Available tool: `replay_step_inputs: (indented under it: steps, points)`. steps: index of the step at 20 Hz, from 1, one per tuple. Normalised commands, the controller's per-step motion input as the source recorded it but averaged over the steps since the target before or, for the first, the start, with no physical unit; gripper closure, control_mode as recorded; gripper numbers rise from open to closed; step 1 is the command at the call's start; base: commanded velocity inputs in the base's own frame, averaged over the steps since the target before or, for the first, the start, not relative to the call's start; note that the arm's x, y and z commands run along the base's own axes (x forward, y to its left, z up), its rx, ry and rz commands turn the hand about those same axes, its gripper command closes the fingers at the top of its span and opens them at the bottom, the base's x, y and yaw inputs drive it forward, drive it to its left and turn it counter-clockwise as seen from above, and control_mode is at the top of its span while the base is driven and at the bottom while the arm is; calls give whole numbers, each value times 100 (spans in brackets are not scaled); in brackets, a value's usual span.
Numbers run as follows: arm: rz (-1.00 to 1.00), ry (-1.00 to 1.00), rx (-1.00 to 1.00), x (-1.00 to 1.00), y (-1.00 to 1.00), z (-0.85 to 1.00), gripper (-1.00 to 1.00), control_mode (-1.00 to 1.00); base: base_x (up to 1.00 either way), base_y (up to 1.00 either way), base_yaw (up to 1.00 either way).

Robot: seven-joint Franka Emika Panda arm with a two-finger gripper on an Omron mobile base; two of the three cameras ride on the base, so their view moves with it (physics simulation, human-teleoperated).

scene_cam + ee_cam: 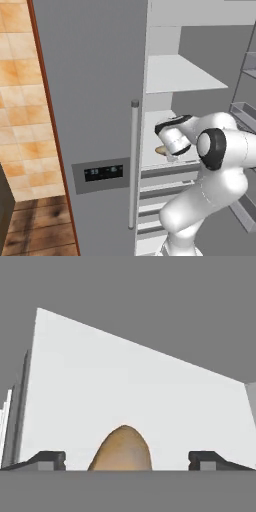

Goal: Move the mushroom and chicken breast from the top shelf to the second highest shelf to make space. Then, place the pitcher from the counter on the cleared top shelf.

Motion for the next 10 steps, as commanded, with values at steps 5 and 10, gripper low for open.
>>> replay_step_inputs:
  steps: [5, 10]
  points:
    - [0, 2, -1, -59, 0, 100, -100, -100, 0, 0, 0]
    - [-1, 21, -11, -46, -5, 100, -100, -100, 0, 0, 0]
